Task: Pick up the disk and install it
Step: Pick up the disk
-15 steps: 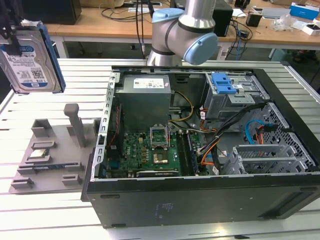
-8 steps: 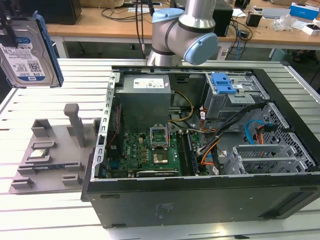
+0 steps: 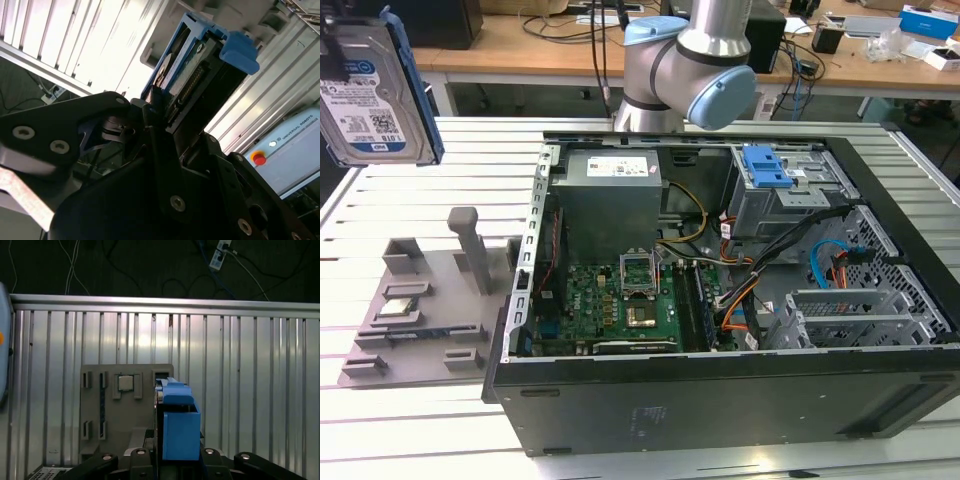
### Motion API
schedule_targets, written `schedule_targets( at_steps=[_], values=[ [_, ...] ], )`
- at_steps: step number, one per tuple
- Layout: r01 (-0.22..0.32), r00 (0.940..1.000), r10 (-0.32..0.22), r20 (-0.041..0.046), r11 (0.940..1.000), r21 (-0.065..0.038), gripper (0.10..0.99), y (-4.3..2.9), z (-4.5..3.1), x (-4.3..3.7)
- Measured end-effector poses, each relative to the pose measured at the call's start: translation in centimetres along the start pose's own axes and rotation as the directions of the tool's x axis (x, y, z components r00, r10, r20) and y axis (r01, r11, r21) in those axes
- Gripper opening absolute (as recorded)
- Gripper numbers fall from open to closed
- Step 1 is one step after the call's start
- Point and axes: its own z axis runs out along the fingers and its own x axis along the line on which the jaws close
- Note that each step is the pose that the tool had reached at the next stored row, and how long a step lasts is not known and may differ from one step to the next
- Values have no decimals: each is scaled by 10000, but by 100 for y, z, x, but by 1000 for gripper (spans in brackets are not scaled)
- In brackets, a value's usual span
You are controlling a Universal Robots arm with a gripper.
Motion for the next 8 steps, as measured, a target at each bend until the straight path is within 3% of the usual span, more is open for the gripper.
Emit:
schedule_targets(
  at_steps=[5, 8],
  values=[
    [0, 10000, 0, 0, 10000, -1, 361, 4, -97, -2],
    [0, 10000, 0, 0, 10000, 0, 361, 9, -201, -4]
  ],
)
